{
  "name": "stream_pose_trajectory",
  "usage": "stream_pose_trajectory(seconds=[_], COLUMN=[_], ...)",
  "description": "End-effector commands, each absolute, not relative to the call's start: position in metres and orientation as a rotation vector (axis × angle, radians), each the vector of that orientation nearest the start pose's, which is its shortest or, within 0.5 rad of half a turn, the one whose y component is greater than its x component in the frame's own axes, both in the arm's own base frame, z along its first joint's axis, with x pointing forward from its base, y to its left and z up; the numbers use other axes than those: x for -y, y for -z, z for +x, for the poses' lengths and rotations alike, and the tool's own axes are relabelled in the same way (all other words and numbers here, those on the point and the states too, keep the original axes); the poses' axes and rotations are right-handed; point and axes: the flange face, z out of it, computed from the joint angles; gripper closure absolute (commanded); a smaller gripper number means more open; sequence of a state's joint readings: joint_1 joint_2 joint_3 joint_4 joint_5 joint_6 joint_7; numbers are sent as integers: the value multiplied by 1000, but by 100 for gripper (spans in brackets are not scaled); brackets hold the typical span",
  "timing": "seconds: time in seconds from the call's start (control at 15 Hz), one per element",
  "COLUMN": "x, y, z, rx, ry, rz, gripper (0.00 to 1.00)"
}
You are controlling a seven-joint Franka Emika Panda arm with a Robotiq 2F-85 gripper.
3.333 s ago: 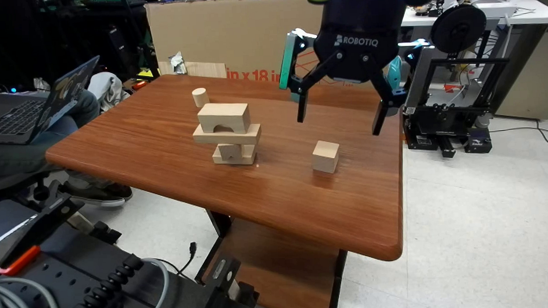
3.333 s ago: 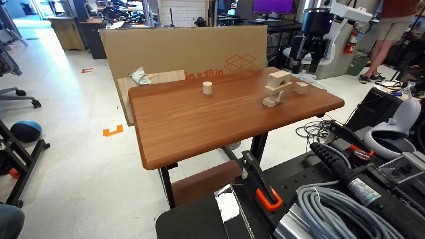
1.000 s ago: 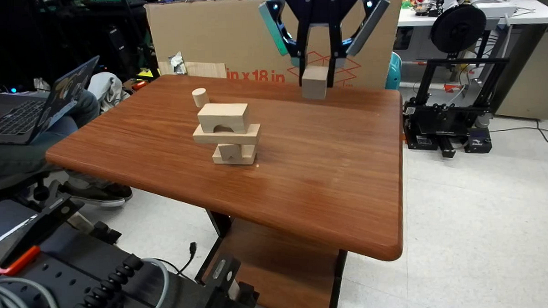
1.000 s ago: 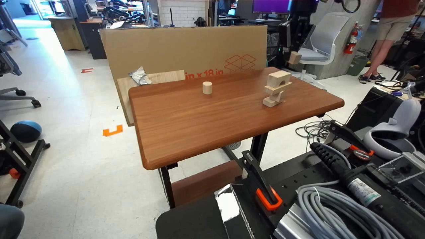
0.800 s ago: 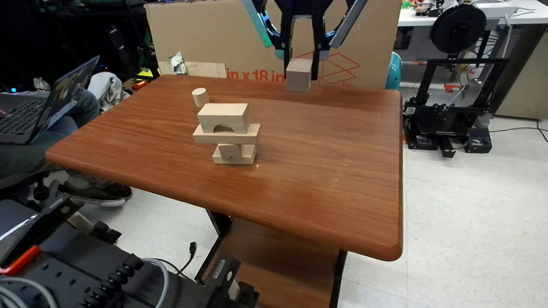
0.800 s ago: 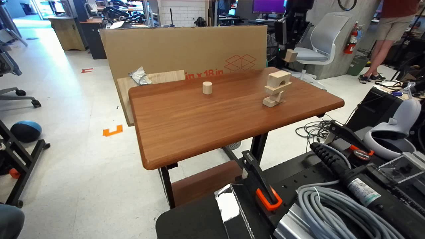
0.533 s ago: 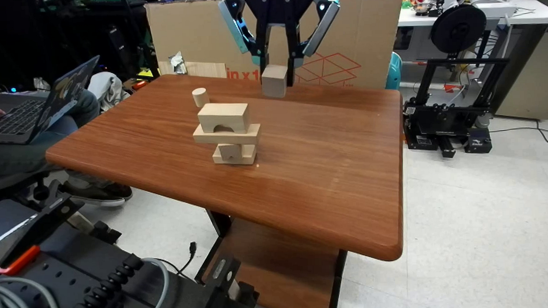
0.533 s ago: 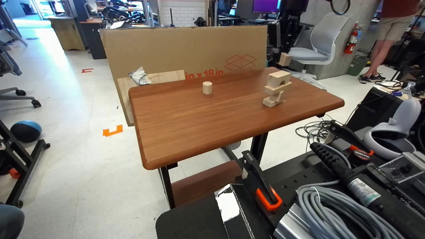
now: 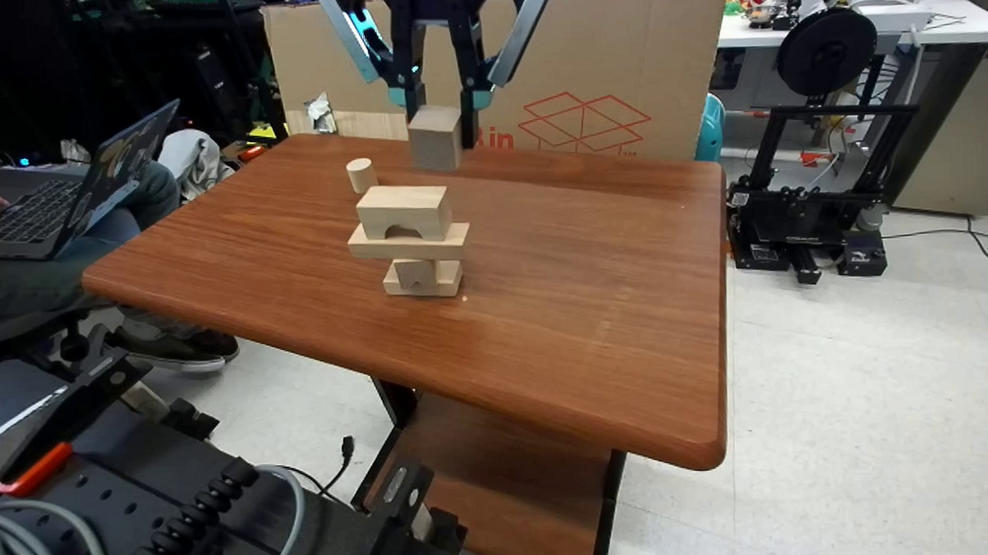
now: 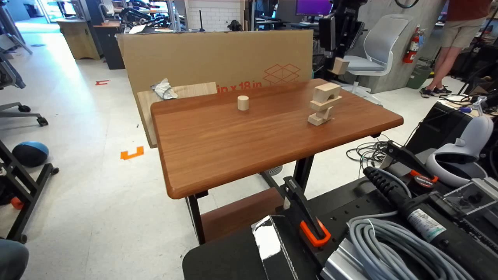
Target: Stack the wooden blocks on the table
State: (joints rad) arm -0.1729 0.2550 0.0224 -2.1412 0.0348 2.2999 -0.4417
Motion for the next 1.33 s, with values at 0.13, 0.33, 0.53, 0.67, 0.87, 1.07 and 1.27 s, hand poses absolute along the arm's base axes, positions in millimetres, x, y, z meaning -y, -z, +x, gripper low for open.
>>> stream_pose_trajectory(seconds=[0.13,0.33,0.53,0.67,0.87,1.07,1.27], x=[71,64,59,57,56,57,58], y=[-292,-288,-285,-283,-274,-266,-259], z=[521,525,531,532,534,538,542], rx=[468,512,545,562,582,609,622], ry=[-162,-162,-167,-175,-188,-198,-205], rz=[-3068,-3067,-3072,-3078,-3091,-3109,-3116], gripper=[92,92,92,92,92,92,92])
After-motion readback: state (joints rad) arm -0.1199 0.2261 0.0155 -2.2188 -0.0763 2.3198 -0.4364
